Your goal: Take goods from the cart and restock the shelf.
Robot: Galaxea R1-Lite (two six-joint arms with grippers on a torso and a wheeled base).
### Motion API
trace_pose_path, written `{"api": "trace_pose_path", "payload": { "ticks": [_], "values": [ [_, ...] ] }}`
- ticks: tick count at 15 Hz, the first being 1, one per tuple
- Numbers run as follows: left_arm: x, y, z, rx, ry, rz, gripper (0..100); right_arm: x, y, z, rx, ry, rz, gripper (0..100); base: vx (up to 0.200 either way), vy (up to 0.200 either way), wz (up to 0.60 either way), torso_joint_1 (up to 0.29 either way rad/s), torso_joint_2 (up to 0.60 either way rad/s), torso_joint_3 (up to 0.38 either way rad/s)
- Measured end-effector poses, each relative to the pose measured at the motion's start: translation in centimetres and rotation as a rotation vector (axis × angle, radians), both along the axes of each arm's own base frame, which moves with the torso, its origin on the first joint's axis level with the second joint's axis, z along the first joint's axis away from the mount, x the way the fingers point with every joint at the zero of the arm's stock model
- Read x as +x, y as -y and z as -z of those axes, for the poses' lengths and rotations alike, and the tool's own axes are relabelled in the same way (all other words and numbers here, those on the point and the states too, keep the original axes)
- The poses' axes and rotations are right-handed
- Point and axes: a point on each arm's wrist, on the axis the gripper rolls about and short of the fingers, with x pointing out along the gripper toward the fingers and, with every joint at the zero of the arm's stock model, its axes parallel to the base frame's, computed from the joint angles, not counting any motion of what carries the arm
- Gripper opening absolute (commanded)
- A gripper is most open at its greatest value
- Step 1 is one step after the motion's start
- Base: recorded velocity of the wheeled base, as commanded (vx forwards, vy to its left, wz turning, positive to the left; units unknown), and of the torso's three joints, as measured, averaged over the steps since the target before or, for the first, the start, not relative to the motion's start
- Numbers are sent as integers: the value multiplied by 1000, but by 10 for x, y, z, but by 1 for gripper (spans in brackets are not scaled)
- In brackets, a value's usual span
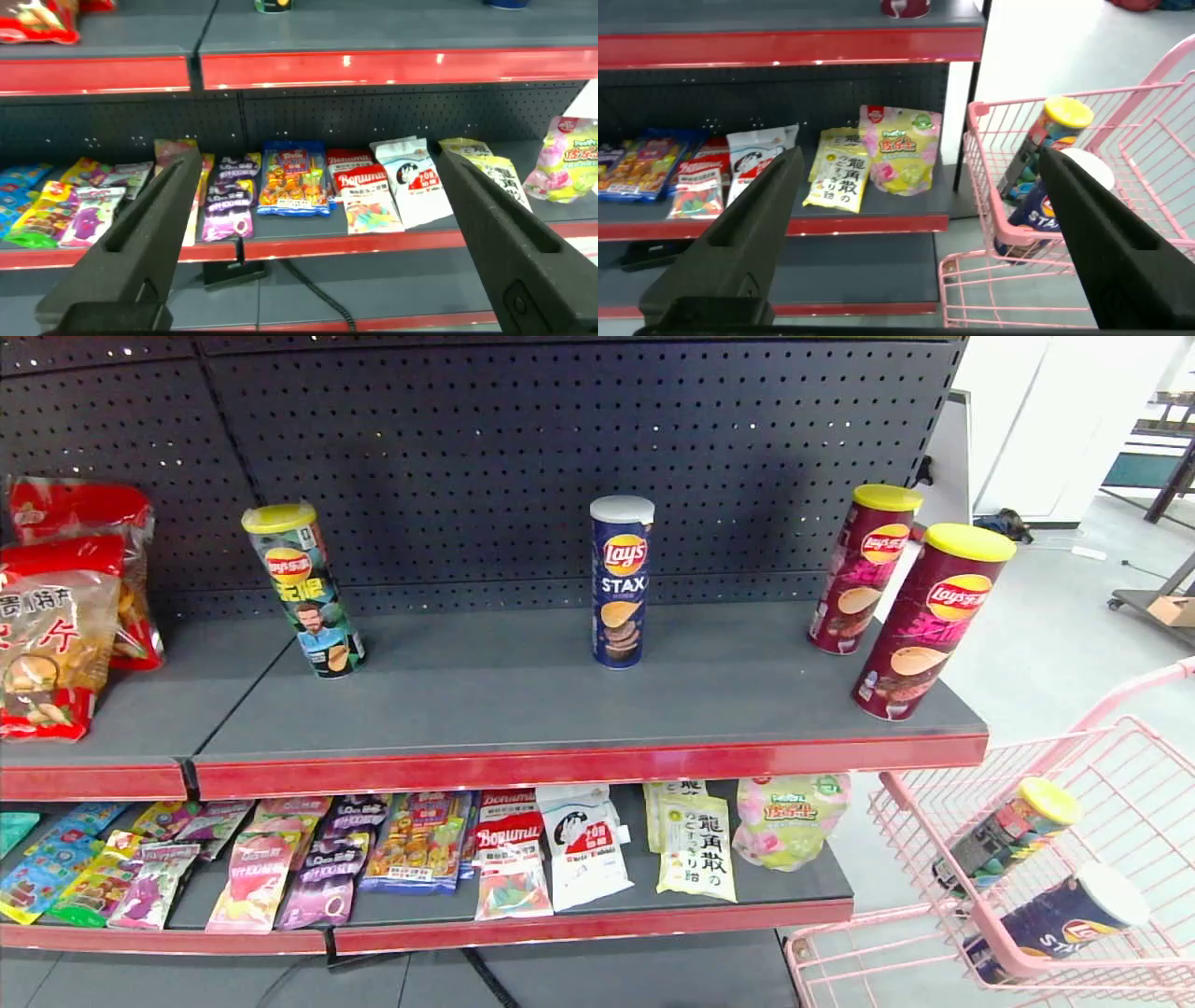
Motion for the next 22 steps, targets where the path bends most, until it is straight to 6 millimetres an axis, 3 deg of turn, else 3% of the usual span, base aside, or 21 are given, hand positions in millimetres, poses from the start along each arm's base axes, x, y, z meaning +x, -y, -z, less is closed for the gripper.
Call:
{"api": "trace_pose_path", "payload": {
  "ticks": [8, 10, 22],
  "values": [
    [0, 0, 0, 0, 0, -1, 100, 0, 0, 0, 0, 0, 0, 100, 0, -200, 0, 5, 2, 3],
    [0, 0, 0, 0, 0, -1, 100, 0, 0, 0, 0, 0, 0, 100, 0, 0, 0, 0, 0, 0],
    [0, 0, 0, 0, 0, -1, 100, 0, 0, 0, 1, -1, 1, 100, 0, 0, -550, 4, 3, 0]
  ]
}}
